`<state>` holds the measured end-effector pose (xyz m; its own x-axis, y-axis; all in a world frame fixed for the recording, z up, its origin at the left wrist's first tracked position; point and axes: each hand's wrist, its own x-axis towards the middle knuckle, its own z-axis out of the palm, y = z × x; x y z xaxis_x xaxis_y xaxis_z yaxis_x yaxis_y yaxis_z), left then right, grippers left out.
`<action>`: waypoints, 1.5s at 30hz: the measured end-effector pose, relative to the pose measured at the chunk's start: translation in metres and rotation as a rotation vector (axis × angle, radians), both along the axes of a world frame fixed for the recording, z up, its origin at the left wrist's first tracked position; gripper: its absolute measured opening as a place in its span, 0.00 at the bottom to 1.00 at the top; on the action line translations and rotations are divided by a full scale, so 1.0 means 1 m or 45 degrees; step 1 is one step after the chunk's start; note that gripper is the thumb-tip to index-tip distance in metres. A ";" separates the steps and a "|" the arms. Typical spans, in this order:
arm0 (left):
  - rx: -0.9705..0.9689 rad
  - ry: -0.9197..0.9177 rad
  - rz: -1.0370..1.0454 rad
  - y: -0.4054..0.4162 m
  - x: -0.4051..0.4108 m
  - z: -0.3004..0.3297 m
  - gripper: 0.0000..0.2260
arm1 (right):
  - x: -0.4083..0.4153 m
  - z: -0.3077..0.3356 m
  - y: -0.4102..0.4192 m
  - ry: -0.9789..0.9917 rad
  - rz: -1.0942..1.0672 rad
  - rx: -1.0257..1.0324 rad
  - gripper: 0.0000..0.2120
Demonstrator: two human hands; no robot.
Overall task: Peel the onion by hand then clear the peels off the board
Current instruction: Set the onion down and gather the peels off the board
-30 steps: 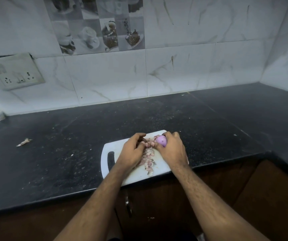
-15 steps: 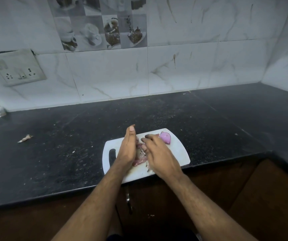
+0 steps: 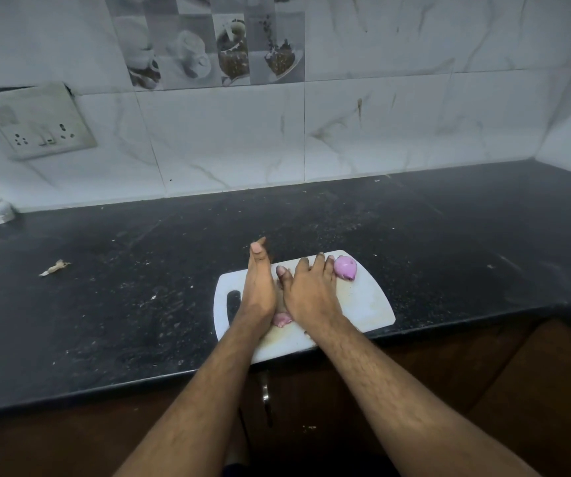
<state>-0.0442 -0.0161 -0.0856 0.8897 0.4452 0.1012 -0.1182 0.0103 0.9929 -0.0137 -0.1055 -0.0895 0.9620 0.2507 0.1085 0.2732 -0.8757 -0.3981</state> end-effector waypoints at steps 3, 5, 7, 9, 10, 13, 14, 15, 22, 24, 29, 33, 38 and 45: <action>-0.019 0.004 -0.008 0.000 0.003 -0.001 0.59 | 0.006 -0.003 0.005 0.002 -0.016 -0.017 0.36; -0.037 0.016 0.007 0.001 0.004 -0.003 0.58 | 0.010 -0.003 0.004 -0.031 0.031 0.045 0.32; -0.057 0.023 0.023 0.004 0.006 -0.005 0.56 | 0.013 -0.005 -0.001 -0.030 0.129 0.202 0.25; -0.086 0.001 0.058 0.005 0.007 -0.005 0.56 | 0.009 -0.006 -0.008 -0.011 0.252 0.297 0.21; -0.104 -0.011 0.071 0.006 0.007 -0.005 0.56 | 0.006 -0.005 -0.013 -0.011 0.301 0.328 0.21; -0.091 -0.025 0.066 0.007 0.007 -0.003 0.53 | -0.007 -0.001 -0.023 -0.013 0.332 0.560 0.20; -0.078 -0.027 0.046 0.007 0.006 -0.002 0.53 | -0.012 0.003 -0.027 -0.013 0.306 0.688 0.20; -0.067 -0.026 0.020 0.006 0.006 -0.003 0.53 | -0.016 0.006 -0.031 -0.003 0.264 0.822 0.20; -0.097 0.018 -0.110 0.003 0.005 0.004 0.39 | -0.032 0.009 -0.071 0.174 0.479 0.566 0.43; -0.147 0.031 -0.117 0.003 0.006 0.005 0.39 | -0.035 0.003 -0.070 0.119 0.550 0.187 0.56; -0.216 0.028 -0.152 0.004 0.004 0.008 0.41 | -0.019 0.000 -0.051 0.110 0.563 0.079 0.60; -0.289 -0.012 -0.166 0.009 0.007 0.003 0.39 | 0.002 0.003 -0.037 0.228 0.592 0.164 0.65; -0.378 -0.084 -0.123 0.013 0.007 0.002 0.38 | 0.010 0.003 -0.030 0.190 0.625 0.272 0.63; -0.538 -0.181 0.006 0.019 0.013 0.000 0.37 | 0.009 -0.001 -0.026 0.127 0.748 0.156 0.44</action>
<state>-0.0315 0.0031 -0.0852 0.8777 0.4781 0.0309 -0.2546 0.4109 0.8754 -0.0050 -0.1318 -0.0906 0.6736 0.7339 0.0870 0.6531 -0.5359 -0.5351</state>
